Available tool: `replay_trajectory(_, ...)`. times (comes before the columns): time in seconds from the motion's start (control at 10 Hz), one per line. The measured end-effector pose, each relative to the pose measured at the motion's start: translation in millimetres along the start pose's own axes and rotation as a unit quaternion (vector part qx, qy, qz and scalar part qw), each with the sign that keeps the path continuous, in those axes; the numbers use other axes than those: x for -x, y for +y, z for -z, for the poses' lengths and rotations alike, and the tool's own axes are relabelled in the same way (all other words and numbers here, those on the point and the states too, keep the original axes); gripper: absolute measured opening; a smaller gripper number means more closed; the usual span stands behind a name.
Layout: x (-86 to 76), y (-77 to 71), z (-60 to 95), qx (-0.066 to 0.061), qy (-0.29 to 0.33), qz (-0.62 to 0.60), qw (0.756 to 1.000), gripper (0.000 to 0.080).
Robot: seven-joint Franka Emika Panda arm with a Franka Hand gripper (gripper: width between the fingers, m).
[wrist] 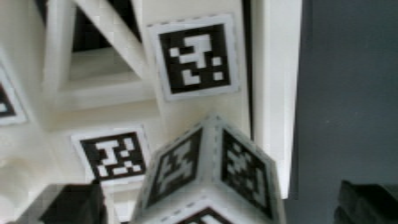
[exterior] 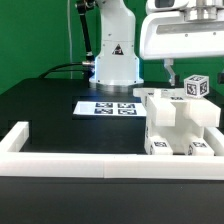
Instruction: Assemble chair
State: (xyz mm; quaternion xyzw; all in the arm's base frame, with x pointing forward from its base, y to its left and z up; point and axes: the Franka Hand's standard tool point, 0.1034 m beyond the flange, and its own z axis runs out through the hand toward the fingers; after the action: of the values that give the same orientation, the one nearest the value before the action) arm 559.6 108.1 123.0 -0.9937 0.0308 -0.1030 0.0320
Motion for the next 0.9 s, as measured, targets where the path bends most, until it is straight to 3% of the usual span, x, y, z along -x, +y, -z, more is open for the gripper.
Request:
replay_trajectory(0.3, -0.2, 0.1, 0.0, 0.007, 0.000, 0.114, 0.994, 0.0649)
replay_trajectory(0.7, 0.0, -0.2, -0.3, 0.010, -0.001, 0.137, 0.991, 0.0626)
replay_trajectory(0.8, -0.1, 0.0, -0.3, 0.010, -0.001, 0.137, 0.991, 0.0422)
replay_trajectory(0.9, -0.4, -0.1, 0.0, 0.010, 0.000, 0.137, 0.991, 0.0422)
